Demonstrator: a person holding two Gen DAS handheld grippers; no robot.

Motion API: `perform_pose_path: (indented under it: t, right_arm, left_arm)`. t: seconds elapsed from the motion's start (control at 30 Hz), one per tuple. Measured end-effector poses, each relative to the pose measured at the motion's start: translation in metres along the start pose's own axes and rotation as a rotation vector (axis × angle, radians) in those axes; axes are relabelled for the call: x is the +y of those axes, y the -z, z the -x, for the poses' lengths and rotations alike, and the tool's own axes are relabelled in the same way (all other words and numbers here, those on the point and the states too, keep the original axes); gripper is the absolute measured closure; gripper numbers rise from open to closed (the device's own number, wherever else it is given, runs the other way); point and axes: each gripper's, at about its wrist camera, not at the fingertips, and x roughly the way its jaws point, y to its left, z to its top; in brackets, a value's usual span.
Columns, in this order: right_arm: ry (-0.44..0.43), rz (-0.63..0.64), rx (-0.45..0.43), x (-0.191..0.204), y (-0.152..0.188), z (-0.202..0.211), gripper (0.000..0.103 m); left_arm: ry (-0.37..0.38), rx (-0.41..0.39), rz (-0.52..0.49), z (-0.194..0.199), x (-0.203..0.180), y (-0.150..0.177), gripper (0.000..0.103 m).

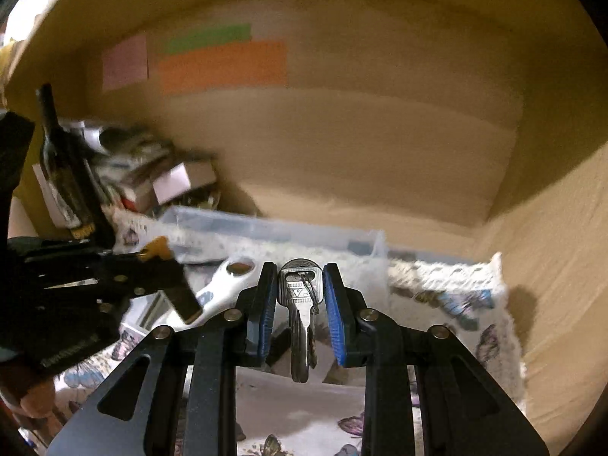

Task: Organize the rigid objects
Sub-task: 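Carry the cylinder and key into the clear box and open both tools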

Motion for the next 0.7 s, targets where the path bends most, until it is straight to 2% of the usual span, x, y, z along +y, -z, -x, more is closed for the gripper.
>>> perform_pose_path:
  t: [0.37, 0.53, 0.63, 0.7]
  right_arm:
    - [-0.019, -0.024, 0.141, -0.001, 0.018, -0.043, 0.08]
    - [-0.032, -0.032, 0.164, -0.005, 0.02, -0.046, 0.08]
    - [-0.034, -0.033, 0.156, -0.005, 0.018, -0.042, 0.08]
    - [-0.027, -0.03, 0.141, -0.004, 0.016, -0.037, 0.08]
  left_arm:
    - [0.03, 0.103, 0.023, -0.033, 0.006, 0.008, 0.093]
    - [0.008, 0.098, 0.014, -0.034, 0.003, 0.009, 0.092]
    - [0.014, 0.091, 0.023, -0.03, 0.004, 0.008, 0.088]
    - [0.009, 0.079, 0.026, -0.024, 0.005, 0.008, 0.08]
